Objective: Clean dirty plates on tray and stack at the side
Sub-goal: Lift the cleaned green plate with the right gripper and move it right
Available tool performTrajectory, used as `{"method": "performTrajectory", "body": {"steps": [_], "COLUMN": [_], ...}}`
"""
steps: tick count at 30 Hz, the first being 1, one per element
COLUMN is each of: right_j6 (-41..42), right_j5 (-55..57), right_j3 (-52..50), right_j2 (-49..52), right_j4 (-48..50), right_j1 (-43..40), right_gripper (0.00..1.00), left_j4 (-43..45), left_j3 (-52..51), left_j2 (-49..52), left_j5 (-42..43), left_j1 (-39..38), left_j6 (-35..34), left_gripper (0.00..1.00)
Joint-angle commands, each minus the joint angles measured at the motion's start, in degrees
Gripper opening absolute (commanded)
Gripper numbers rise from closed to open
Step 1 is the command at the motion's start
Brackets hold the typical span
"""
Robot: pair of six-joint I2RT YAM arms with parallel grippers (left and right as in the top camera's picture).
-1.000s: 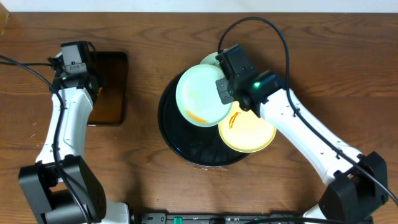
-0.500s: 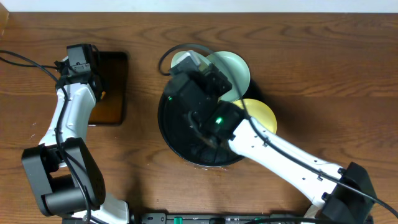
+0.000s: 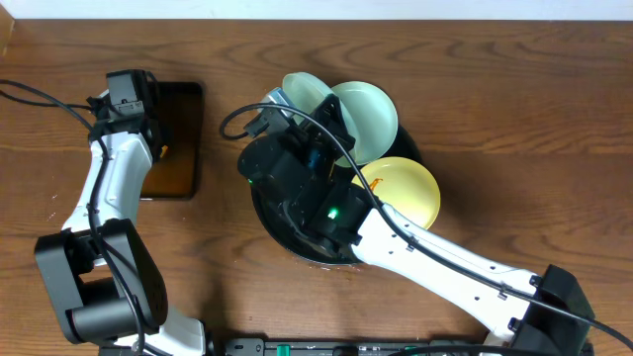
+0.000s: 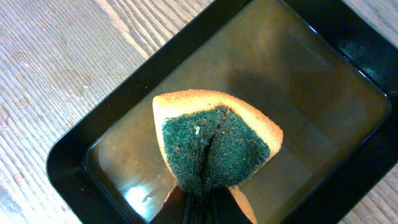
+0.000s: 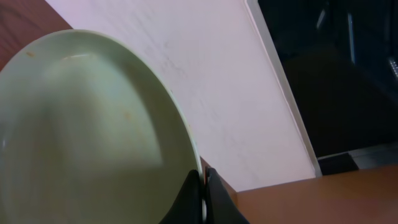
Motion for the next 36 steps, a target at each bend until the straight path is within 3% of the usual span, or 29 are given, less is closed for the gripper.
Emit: {"method": "performTrajectory", "body": {"steps": [1,5,9,13,18,22,24,29,36], "right_j6": [5.46,14.93,31.56,44.46,54.88,55.19,54.97,52.11,52.24], "right_j5": [1.86,-5.81,-17.38,-35.15,-59.45,-81.92,-86.79,-87.03,-73.61], "right_j3": [0.83,0.83,0.83,0.83,0.83,0.81,0.81,0.22,-5.31], "right_j2": [-1.46,-1.46,-1.49,-1.57,-1.64,-1.60,-1.49,-0.74,-0.70], "right_j4": [-1.77,-8.00,-14.51,-19.10,-23.28,-25.40,-26.53,-29.49,-25.11], "right_j1": [0.31,-0.07,-1.79,-6.38,-21.29,-37.07,-43.69,-60.54,-70.88], "right_gripper": [0.01,0.01,0.01,0.01,0.01,0.01,0.01,0.01,0.01], "left_j4": [-0.13,0.33,0.46,0.39,0.09,0.09,0.09,0.09,0.02], "left_j3": [-0.74,-1.40,-1.42,-1.42,-1.42,-1.42,-1.42,-1.42,-1.42], "left_j2": [0.46,0.72,1.20,1.44,1.44,1.44,1.44,1.44,1.44], "left_j5": [-0.74,-0.76,-0.76,-0.74,-0.74,-0.74,-0.76,-0.74,-0.74], "left_j1": [0.20,0.20,0.20,0.20,0.20,0.20,0.20,0.20,0.20], "left_j6": [0.37,0.37,0.37,0.37,0.37,0.37,0.35,0.35,0.35], "left_gripper": [0.08,0.07,0.07,0.08,0.07,0.08,0.08,0.07,0.08]}}
